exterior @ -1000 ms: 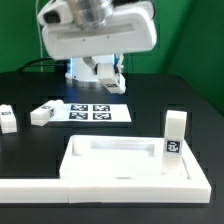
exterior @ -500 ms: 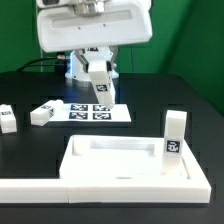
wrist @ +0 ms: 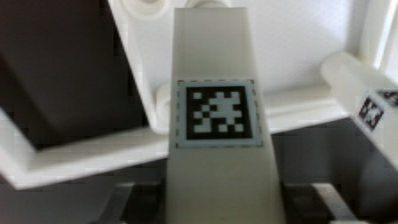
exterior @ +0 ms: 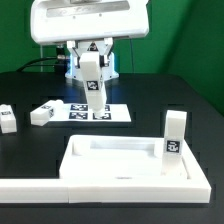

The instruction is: Assemble desk

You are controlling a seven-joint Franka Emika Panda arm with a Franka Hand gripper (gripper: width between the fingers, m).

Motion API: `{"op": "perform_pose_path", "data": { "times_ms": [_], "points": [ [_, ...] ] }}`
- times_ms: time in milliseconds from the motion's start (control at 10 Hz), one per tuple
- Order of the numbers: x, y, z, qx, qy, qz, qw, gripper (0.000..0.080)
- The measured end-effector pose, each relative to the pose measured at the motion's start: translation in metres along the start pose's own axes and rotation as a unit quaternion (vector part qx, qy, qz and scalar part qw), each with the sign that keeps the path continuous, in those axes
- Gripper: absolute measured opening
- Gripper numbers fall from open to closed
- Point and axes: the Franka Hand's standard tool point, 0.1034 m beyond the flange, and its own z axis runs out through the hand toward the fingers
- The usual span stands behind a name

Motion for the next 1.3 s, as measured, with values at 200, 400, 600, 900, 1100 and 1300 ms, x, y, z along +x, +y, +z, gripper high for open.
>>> {"op": "perform_pose_path", "data": {
  "times_ms": [200,400,600,900,1100,1300],
  "points": [
    [0.001,0.011,0.006,-0.016,0.038,-0.015,0.999,0.029],
    [0.034,0.011,-0.001,-0.007,0.025,-0.012,1.0,0.029],
    [0.04,0.011,-0.002,-0.006,0.029,-0.01,1.0,0.029],
    [0.04,0.014,0.0,-0.008,0.029,-0.015,0.999,0.029],
    [0.056,0.021,0.019,-0.019,0.038,-0.029,0.999,0.029],
    [0.069,0.013,0.032,-0.023,0.059,-0.04,0.997,0.029]
  ]
}}
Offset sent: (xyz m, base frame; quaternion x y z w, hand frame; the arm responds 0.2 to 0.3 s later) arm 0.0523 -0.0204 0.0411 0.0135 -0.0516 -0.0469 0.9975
